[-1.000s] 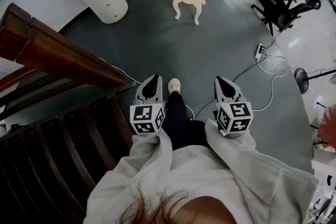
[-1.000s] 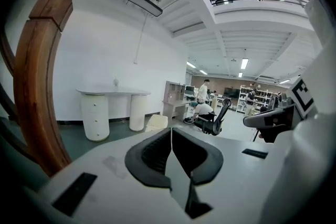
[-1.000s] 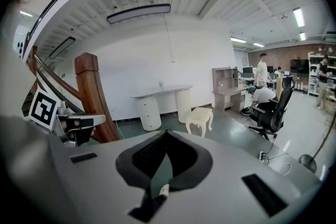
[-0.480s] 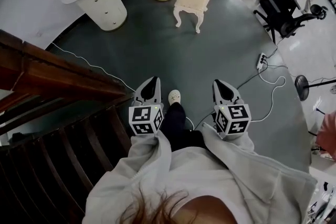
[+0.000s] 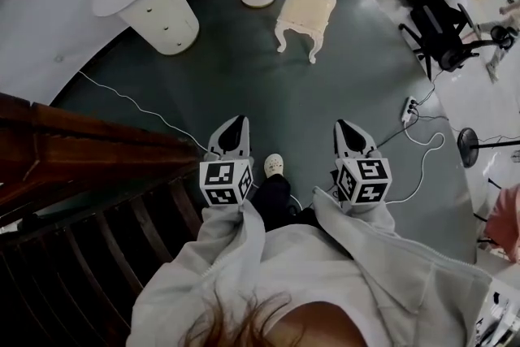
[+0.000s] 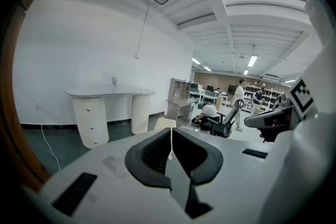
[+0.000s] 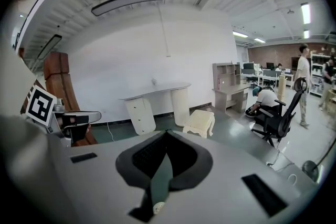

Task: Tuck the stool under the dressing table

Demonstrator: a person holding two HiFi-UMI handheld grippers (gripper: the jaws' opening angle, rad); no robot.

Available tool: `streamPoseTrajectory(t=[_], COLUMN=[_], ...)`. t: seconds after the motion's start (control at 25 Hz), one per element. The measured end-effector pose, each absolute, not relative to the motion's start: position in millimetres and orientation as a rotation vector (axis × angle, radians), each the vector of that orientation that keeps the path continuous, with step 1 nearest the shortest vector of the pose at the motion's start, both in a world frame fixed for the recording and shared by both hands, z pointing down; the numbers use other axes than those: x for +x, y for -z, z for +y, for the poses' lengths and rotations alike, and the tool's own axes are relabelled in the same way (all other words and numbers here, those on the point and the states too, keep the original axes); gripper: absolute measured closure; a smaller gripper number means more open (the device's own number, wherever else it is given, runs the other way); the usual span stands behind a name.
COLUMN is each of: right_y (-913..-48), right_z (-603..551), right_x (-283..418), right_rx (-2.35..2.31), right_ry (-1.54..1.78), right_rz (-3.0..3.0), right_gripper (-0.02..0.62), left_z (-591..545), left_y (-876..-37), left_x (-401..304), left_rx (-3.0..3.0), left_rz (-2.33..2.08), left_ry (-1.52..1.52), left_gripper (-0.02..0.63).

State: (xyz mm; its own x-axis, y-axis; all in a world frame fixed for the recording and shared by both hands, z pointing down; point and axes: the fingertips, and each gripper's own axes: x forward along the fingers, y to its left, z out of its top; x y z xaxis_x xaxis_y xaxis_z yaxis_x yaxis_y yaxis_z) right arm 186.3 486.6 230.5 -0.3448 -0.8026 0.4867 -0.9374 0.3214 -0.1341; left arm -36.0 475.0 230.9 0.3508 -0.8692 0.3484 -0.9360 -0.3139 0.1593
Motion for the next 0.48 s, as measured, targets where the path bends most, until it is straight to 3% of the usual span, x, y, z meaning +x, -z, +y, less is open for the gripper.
streamPoseTrajectory(t=[0.48], right_y=[-236.8], right_z=[419.7], right_x=[151.5], right_rx=[1.565], right_ry=[-0.589], right_rz=[-2.238], right_gripper=[0.545], left_z=[408.8], left_y=[-238.1], left_x=[-68.7], left_rx=[2.292], left_rz=[-1.547], left_ry=[-0.281], left_gripper=[0.588])
